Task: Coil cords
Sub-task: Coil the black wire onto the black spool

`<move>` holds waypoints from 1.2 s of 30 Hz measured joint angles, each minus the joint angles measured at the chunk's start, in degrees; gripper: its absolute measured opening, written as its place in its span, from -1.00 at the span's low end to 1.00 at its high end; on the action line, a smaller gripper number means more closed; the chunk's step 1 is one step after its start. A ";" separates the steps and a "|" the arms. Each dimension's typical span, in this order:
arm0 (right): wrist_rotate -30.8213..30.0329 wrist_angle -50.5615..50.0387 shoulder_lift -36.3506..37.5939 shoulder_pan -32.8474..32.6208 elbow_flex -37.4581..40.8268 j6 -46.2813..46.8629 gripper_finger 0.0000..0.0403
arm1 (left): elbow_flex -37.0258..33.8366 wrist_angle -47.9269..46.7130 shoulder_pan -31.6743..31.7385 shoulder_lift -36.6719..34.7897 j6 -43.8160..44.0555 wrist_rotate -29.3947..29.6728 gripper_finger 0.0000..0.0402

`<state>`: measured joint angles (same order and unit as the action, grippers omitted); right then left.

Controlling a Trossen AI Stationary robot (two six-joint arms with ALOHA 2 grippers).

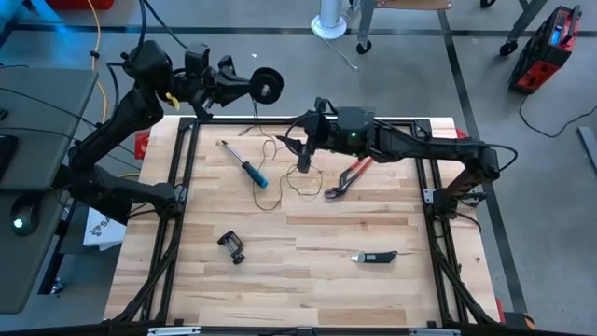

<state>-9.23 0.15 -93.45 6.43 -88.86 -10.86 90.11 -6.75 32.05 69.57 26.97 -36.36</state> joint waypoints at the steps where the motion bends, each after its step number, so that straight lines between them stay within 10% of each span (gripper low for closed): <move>1: -0.78 0.70 -0.20 0.02 0.00 -1.32 -0.05 | 0.00 0.66 -0.84 0.19 1.72 -0.73 -1.00; 27: -2.49 12.34 -2.10 0.07 -0.02 -10.62 -0.08 | 0.00 11.28 -7.11 3.64 15.99 2.38 -1.00; 36: -3.70 15.11 -2.23 -0.04 0.00 -11.08 -0.60 | 0.00 11.21 -7.10 3.65 16.27 2.36 -1.00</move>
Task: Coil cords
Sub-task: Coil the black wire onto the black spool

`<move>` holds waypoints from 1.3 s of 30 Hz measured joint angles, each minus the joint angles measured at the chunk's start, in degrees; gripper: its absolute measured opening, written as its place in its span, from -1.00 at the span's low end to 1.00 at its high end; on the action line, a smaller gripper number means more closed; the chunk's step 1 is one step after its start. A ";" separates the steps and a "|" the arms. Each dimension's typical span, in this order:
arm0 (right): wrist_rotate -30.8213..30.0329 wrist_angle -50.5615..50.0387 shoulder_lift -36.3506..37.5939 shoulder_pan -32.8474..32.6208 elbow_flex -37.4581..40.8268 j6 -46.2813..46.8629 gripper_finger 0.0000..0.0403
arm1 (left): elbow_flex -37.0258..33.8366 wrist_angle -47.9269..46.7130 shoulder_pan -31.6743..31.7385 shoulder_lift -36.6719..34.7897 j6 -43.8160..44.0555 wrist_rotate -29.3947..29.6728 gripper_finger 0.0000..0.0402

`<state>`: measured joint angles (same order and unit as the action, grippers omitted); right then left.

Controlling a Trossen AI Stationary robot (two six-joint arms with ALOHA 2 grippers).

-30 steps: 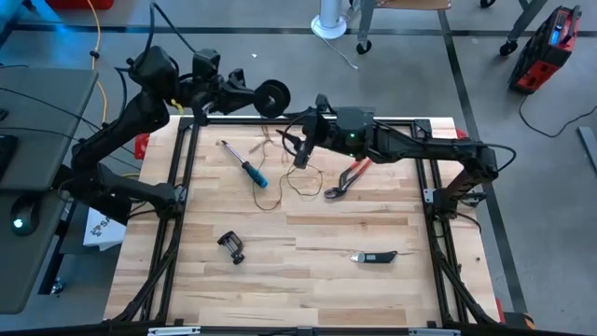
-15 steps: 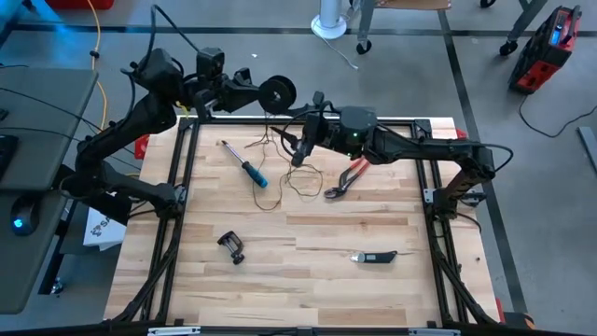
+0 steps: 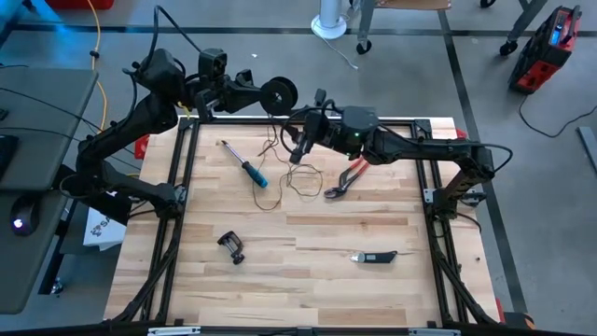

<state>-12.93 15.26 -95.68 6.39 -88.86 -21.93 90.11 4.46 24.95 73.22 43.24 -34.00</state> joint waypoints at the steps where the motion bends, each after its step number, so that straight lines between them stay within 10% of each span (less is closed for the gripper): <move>1: 0.33 0.19 0.00 0.00 0.00 0.00 -0.65 | 0.00 0.01 0.00 0.12 0.07 0.00 -1.00; 22: -6.44 -3.33 0.52 -1.71 0.00 5.12 -1.00 | -0.02 -3.65 5.76 -1.90 -2.82 0.11 -1.00; 39: -10.53 -46.26 11.06 -5.85 0.00 16.53 -1.00 | -0.02 -25.13 16.61 -11.46 -14.87 9.89 -1.00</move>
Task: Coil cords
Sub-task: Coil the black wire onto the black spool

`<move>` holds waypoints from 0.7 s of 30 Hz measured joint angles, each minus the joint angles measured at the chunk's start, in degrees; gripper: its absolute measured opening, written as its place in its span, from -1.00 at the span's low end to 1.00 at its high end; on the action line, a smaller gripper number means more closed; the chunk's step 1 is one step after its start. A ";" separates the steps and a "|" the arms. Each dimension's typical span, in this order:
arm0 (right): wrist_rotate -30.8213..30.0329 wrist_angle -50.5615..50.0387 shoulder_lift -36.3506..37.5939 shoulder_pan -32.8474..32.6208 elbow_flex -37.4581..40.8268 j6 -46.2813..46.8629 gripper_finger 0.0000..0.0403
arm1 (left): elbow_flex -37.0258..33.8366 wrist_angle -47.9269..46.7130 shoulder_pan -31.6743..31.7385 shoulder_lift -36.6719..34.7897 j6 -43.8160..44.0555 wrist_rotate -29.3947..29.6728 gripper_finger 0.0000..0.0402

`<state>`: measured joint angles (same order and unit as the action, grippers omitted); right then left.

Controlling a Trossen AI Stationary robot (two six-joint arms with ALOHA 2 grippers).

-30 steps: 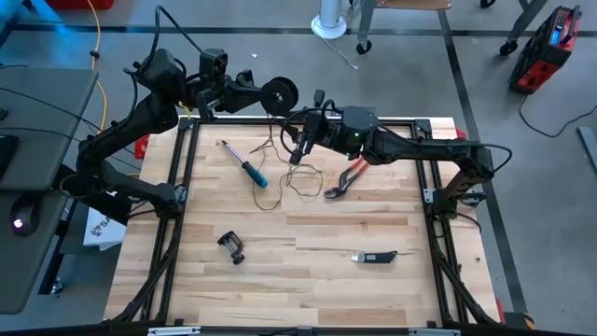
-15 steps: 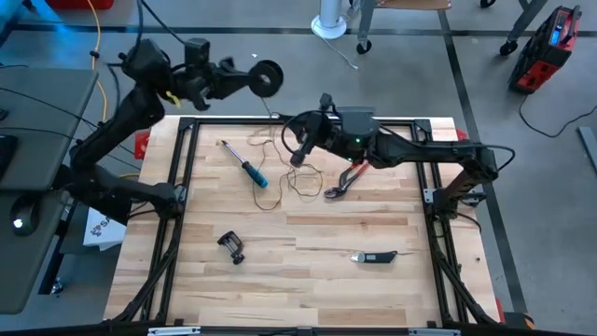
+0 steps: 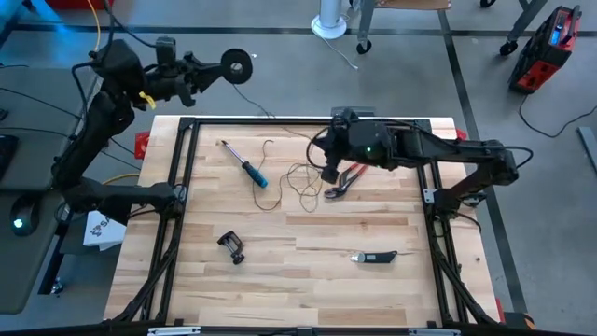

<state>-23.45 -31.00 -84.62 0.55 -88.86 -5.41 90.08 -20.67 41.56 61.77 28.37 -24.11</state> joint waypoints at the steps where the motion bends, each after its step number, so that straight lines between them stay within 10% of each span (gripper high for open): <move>1: 0.18 -1.82 0.14 -0.43 0.00 0.73 -1.00 | 0.00 0.02 0.15 -0.32 -0.10 0.47 -1.00; 12: 2.97 -19.30 0.31 -3.84 0.00 12.44 -1.00 | 0.00 1.32 0.49 -0.76 -0.08 2.60 -1.00; 21: 16.33 -29.74 0.31 -5.08 -0.04 17.51 -1.00 | -0.02 0.97 0.44 -0.61 -0.01 2.39 -1.00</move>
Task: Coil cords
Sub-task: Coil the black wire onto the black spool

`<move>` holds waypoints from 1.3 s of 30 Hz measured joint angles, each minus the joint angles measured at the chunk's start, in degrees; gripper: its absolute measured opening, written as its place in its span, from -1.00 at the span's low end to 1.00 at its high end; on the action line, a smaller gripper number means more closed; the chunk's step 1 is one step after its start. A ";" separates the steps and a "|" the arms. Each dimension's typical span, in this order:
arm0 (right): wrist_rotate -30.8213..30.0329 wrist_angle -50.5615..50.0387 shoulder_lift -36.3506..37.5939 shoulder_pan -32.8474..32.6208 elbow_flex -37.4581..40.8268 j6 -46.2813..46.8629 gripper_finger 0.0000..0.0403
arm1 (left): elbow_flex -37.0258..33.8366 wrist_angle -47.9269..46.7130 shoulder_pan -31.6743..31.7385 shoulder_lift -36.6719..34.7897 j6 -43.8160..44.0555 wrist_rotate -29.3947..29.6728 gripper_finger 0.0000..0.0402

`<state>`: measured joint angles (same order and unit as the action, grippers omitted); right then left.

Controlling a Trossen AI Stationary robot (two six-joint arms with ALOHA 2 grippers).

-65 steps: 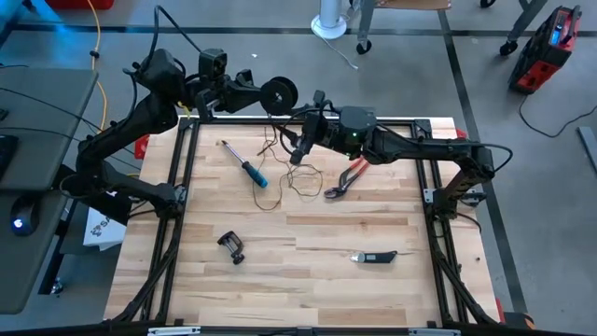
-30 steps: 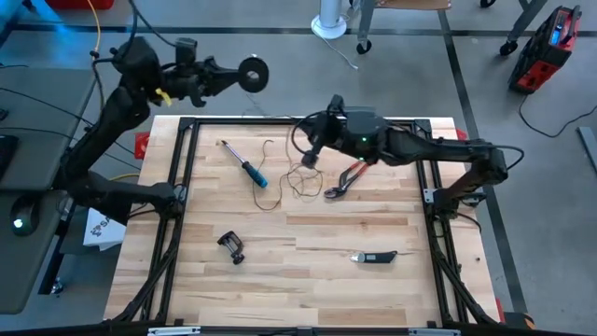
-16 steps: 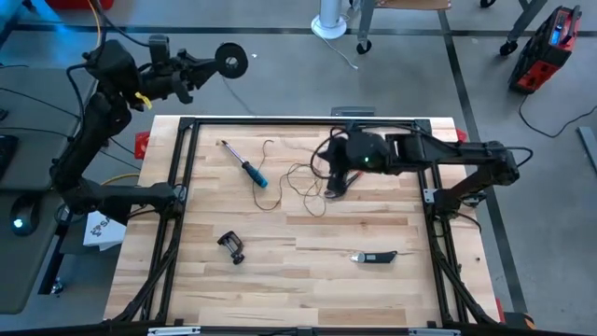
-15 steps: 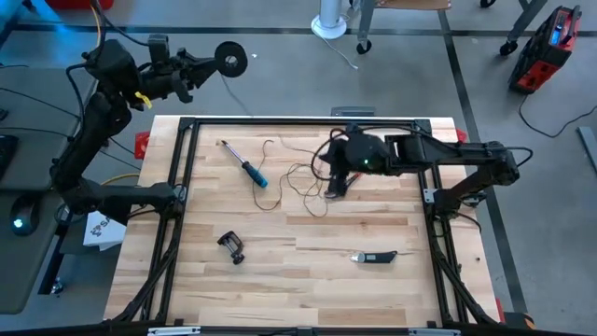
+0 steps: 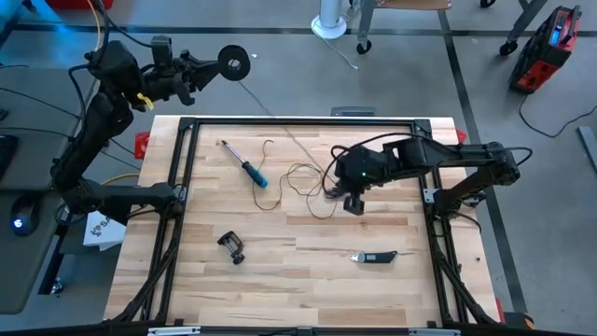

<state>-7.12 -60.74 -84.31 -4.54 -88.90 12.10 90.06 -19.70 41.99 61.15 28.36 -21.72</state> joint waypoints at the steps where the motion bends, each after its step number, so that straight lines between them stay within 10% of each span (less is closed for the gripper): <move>1: 0.96 -1.11 0.00 -0.26 0.00 0.23 -1.00 | 0.00 0.17 0.01 0.00 0.00 0.03 -1.00; 13: 0.79 -0.39 -0.02 -2.01 0.02 -1.32 -0.70 | 0.02 0.39 -0.25 -0.03 4.13 -3.55 -1.00; 21: -17.48 36.92 -2.81 3.18 0.04 -9.85 -0.08 | 0.04 8.11 -4.41 0.01 9.07 -3.69 -1.00; 31: 19.34 72.45 -11.32 14.79 0.04 3.07 0.01 | 0.07 18.40 -11.58 2.90 17.55 -5.06 -1.00; 39: 26.06 75.30 -15.42 15.80 0.04 4.41 0.01 | 0.07 22.72 -17.73 9.12 19.39 -7.48 -1.00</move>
<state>18.94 14.56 -99.73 11.27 -88.86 16.51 90.13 3.02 24.26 70.27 47.75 -29.20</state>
